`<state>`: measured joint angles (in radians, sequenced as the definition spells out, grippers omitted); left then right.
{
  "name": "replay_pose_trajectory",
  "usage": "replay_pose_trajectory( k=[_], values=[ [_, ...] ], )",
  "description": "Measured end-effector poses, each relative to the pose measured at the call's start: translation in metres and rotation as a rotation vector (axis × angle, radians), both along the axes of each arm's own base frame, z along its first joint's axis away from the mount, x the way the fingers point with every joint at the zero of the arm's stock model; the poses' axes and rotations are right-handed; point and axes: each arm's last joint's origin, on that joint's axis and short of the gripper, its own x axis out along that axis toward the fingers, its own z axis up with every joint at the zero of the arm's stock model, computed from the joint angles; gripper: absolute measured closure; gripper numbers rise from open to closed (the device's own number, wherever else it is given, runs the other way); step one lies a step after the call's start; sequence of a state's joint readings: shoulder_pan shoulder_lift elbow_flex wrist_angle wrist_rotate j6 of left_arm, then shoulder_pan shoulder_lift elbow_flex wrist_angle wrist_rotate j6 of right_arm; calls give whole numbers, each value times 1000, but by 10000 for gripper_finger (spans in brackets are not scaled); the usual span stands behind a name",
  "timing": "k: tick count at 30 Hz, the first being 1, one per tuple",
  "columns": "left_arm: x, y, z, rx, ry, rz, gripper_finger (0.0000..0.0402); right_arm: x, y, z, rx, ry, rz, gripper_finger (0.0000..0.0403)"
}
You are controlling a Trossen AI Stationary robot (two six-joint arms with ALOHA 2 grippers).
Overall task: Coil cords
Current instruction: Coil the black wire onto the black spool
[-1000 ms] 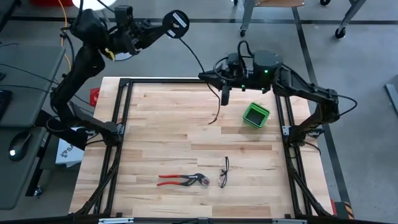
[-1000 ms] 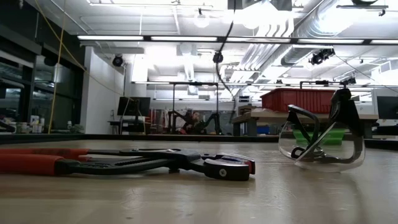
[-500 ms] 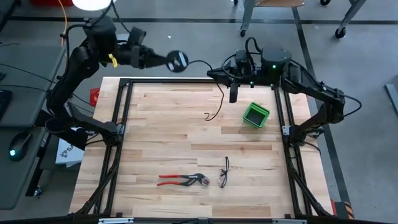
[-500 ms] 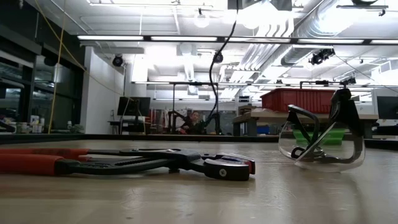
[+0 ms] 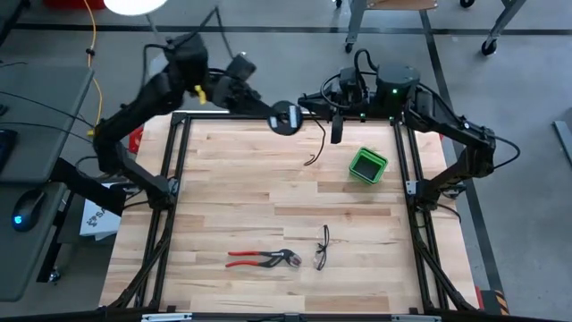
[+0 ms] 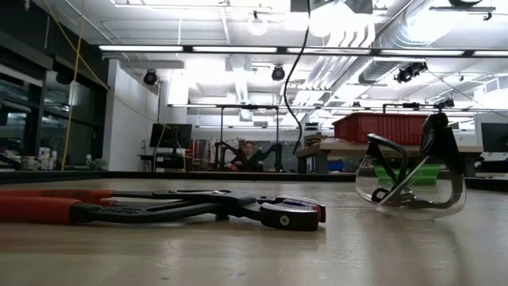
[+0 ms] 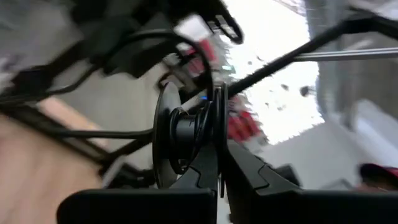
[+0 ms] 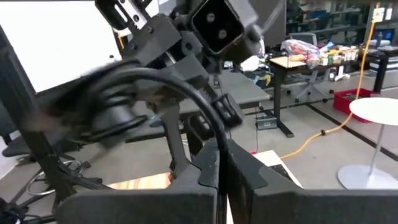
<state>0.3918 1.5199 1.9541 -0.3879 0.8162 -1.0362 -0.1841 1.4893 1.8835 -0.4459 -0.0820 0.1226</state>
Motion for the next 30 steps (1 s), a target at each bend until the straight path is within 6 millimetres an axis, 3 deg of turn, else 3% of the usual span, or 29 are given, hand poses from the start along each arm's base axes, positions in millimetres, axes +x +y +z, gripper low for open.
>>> replay_pose_trajectory(
  k=[8, 14, 20, 27, 30],
  values=[
    [50, 3, -6, -82, -140, -140, 400, 1, 0, 0, -1, -8, 7, 403],
    [74, 5, -9, -116, -270, -178, 400, 1, 1, 3, 7, -37, 41, 403],
    [83, 10, -9, -133, -419, -108, 400, 1, 3, 7, 8, -74, 95, 403],
    [80, 15, -4, -13, -547, 71, 400, 1, 3, 8, 47, -93, 96, 401],
    [77, 19, -2, 19, -588, 129, 400, 1, 3, 10, 63, -109, 93, 380]
  ],
)
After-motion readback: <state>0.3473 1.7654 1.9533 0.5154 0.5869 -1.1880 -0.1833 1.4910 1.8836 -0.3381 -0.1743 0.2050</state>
